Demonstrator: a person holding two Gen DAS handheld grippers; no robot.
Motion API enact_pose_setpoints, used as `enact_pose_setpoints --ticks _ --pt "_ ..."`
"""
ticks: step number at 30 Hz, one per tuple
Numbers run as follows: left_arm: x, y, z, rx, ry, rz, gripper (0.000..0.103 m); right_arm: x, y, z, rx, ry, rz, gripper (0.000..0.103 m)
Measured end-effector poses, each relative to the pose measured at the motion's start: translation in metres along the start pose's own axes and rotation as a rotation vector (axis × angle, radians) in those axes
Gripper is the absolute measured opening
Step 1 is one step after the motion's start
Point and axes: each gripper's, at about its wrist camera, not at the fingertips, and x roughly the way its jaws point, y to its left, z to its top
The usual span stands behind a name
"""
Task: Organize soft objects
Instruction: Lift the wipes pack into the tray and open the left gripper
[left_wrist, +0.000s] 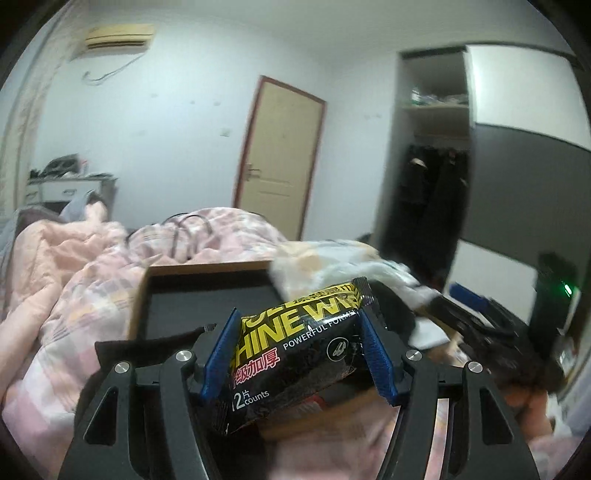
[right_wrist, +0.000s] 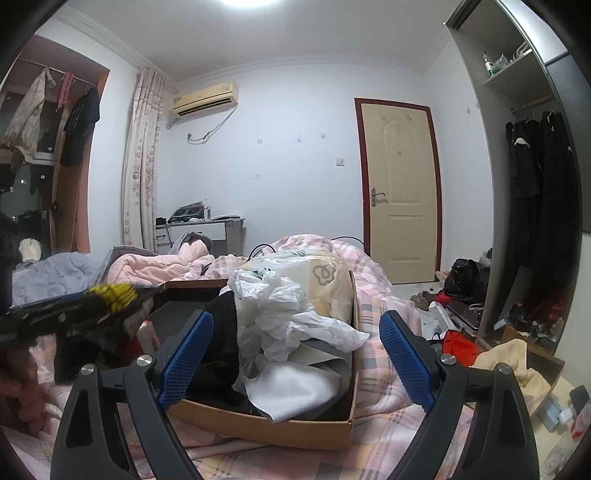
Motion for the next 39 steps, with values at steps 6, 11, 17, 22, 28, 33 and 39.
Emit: enact_pose_setpoints --ticks 6,11,17,22,28,33,39 --pt "0.022 0.016 -0.002 -0.069 0.068 0.010 0.076 -0.001 0.000 0.000 0.002 0.004 0.001 0.091" --pt "0.022 0.020 -0.004 -0.091 0.061 0.000 0.077 0.000 0.002 0.000 -0.005 0.008 0.001 0.091" --pt "0.011 0.019 -0.006 -0.101 0.022 -0.003 0.081 -0.001 0.002 0.000 -0.005 0.012 0.003 0.091" --pt "-0.002 0.017 -0.008 -0.093 -0.014 0.009 0.082 0.000 0.004 0.000 -0.012 0.016 0.005 0.092" --pt "-0.018 0.017 -0.012 -0.095 -0.060 0.027 0.082 -0.001 0.006 0.000 -0.019 0.012 0.002 0.098" --pt "-0.033 0.021 -0.014 -0.108 -0.098 0.042 0.082 -0.001 0.007 0.001 -0.024 0.011 0.001 0.099" --pt "-0.042 0.020 -0.015 -0.107 -0.137 0.055 0.082 -0.001 0.007 0.001 -0.023 0.012 0.001 0.099"
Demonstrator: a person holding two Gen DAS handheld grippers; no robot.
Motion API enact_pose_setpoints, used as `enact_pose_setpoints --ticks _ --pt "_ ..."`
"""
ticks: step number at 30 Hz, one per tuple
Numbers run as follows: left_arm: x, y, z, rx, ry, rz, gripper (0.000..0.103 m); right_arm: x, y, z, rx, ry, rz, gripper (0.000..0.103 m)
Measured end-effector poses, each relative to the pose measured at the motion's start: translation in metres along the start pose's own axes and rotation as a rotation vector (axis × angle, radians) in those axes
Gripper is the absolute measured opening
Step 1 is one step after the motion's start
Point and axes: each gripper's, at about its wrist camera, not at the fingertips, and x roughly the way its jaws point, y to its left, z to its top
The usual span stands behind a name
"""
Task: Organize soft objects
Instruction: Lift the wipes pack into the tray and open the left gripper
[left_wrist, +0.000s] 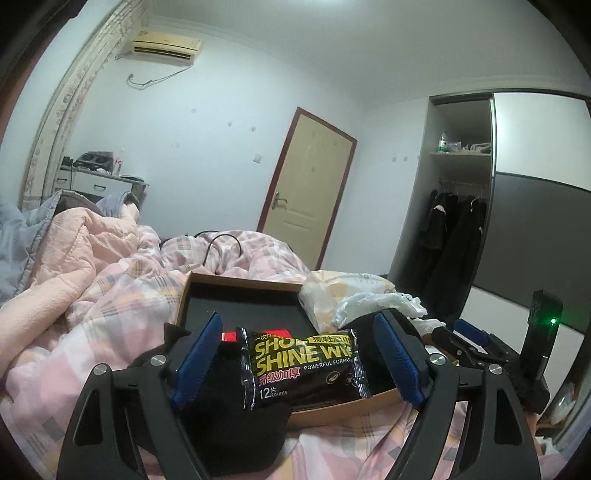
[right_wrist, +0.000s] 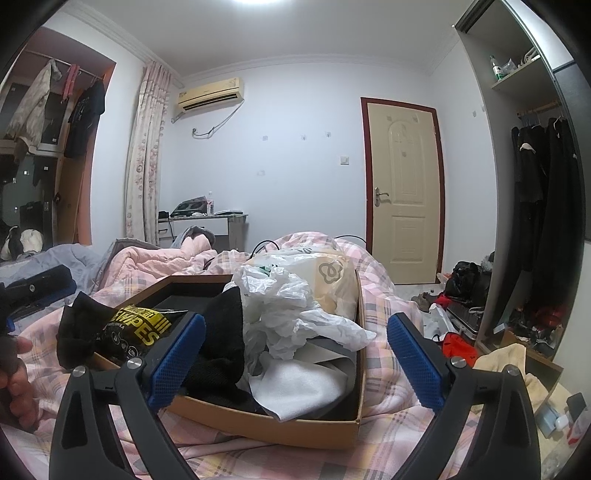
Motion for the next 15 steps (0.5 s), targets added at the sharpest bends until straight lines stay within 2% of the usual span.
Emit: enact_pose_setpoints --ticks 15 --pt "-0.0045 -0.0022 0.0005 0.016 -0.033 0.006 0.082 0.0011 0.0024 -0.0004 -0.019 0.005 -0.004 0.102"
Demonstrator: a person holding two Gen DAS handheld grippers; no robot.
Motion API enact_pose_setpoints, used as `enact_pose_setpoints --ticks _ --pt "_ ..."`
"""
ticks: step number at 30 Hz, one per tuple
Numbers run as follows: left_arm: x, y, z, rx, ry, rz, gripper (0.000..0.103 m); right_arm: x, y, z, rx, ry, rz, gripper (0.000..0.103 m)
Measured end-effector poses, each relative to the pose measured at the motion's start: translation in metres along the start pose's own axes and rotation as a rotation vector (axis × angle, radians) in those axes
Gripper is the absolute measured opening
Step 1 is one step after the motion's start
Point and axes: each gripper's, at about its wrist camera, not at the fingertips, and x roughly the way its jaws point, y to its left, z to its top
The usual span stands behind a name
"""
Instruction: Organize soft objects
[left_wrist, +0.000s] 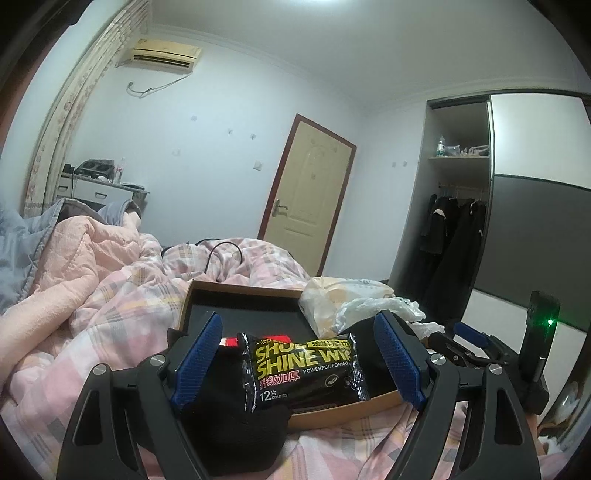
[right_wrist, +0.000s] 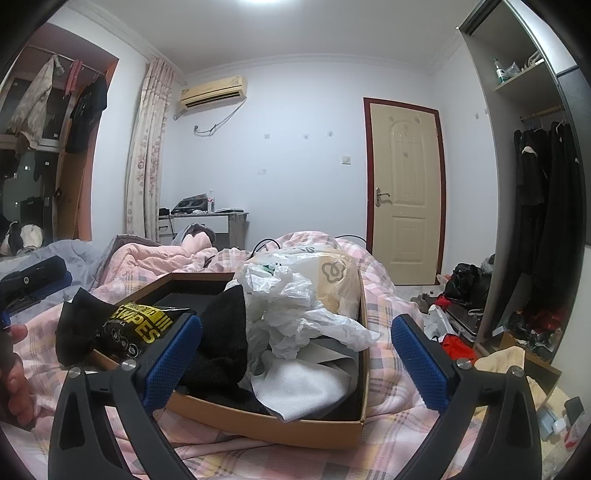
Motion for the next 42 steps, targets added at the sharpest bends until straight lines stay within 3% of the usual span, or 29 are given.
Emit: enact_pose_setpoints --ticks 5,6,11,17,24,29,42 --pt "-0.003 -0.004 0.000 0.020 -0.015 0.010 0.085 -0.002 0.000 0.001 -0.002 -0.007 -0.007 0.102" --pt "-0.003 -0.005 0.000 0.025 -0.016 0.014 0.103 -0.002 -0.001 0.001 -0.002 -0.009 -0.006 0.102" --pt "-0.010 -0.011 0.003 0.061 -0.024 0.009 0.103 -0.003 0.002 0.001 -0.012 -0.017 0.011 0.102" --pt "-0.018 -0.024 0.004 0.114 -0.053 0.013 0.103 -0.015 0.005 0.004 -0.032 -0.088 0.005 0.102" --pt "-0.017 -0.022 0.004 0.097 -0.060 0.016 0.103 -0.023 -0.004 0.008 0.034 -0.158 0.013 0.102" --pt "-0.019 -0.025 0.003 0.107 -0.071 0.021 0.103 -0.030 -0.012 0.007 0.108 -0.282 0.031 0.102" --pt "-0.032 -0.047 -0.002 0.218 -0.125 -0.006 0.103 -0.011 -0.002 0.002 0.071 -0.180 0.133 0.102"
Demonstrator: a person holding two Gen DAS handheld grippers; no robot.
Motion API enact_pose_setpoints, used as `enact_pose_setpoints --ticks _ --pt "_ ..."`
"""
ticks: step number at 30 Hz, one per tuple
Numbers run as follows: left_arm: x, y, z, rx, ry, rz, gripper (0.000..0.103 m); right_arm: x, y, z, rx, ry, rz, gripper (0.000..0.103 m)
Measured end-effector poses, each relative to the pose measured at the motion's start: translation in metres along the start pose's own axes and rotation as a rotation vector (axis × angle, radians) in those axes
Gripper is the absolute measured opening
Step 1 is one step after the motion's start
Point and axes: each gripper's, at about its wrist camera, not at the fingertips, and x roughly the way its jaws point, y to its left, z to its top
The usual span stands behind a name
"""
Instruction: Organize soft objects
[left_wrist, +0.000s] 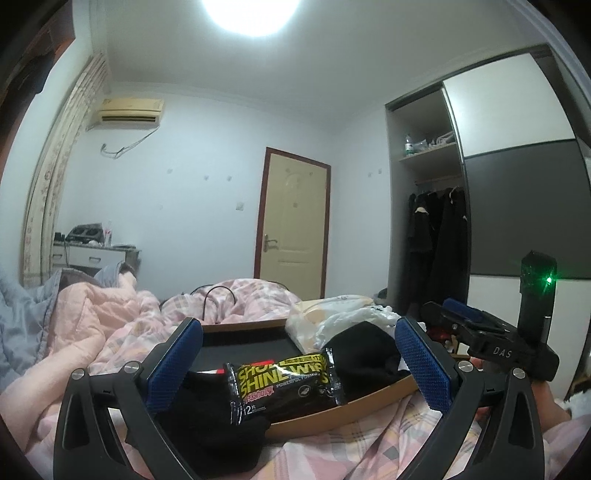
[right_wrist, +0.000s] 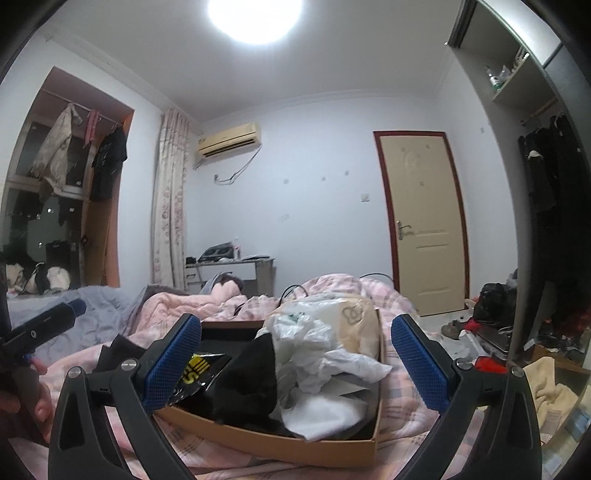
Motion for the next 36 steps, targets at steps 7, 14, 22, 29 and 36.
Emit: enact_pose_setpoints --ticks 7,14,22,29,36 --pt "0.001 -0.013 0.000 0.055 0.009 0.038 0.103 -0.003 0.000 -0.001 -0.007 -0.003 0.013 0.102" --pt "0.001 -0.016 -0.001 0.069 0.008 0.040 0.103 -0.004 -0.004 -0.001 0.006 -0.006 0.012 0.102" --pt "0.000 -0.014 -0.001 0.062 0.006 0.039 0.103 -0.004 -0.003 -0.001 0.003 -0.011 0.021 0.102" --pt "0.000 -0.013 -0.001 0.064 0.004 0.038 0.103 -0.004 -0.003 -0.001 0.003 -0.011 0.020 0.102" --pt "-0.001 -0.013 -0.001 0.063 0.002 0.037 0.103 -0.005 -0.003 -0.001 0.004 -0.010 0.020 0.102"
